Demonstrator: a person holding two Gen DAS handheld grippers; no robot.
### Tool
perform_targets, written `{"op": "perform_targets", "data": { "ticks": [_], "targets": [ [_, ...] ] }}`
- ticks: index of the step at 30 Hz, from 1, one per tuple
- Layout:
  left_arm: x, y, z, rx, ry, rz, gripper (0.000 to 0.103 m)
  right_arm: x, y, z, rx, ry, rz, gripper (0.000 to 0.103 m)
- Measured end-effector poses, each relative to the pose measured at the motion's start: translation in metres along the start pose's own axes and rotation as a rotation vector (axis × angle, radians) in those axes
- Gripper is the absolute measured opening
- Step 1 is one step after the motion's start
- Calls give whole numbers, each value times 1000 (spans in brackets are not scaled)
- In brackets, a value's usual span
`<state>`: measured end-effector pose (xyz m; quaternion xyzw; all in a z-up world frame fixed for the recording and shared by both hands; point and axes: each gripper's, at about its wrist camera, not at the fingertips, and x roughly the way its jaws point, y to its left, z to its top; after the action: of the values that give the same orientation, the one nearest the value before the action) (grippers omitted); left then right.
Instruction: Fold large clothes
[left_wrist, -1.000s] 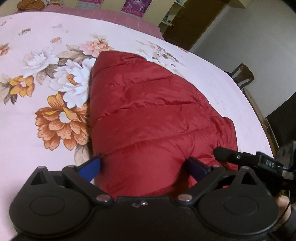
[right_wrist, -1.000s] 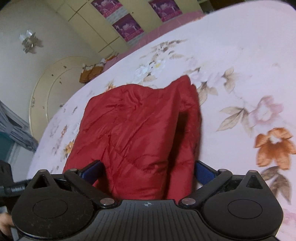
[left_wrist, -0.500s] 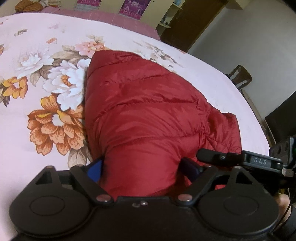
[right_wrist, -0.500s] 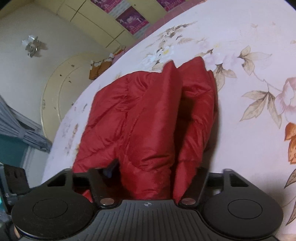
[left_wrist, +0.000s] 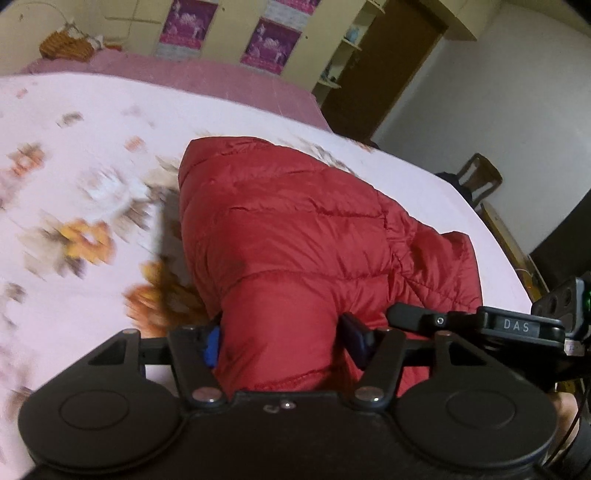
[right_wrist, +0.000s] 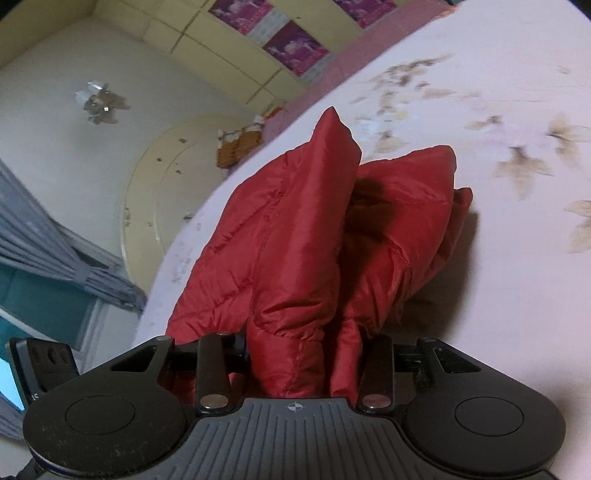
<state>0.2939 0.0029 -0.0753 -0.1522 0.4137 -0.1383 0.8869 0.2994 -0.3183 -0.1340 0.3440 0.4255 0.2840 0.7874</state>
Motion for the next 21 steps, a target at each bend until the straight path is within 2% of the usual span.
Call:
{"op": "perform_targets", "data": {
  "ticks": [6, 16, 21],
  "targets": [
    [-42, 51, 19, 6, -55, 40, 61, 48, 54, -2, -30, -2, 45, 40],
    [-106, 198, 58, 38, -84, 10, 61, 160, 169, -47, -40, -59, 25, 40],
    [-128, 255, 78, 43, -91, 26, 61, 221, 217, -54, -59, -62, 27, 40]
  ]
}}
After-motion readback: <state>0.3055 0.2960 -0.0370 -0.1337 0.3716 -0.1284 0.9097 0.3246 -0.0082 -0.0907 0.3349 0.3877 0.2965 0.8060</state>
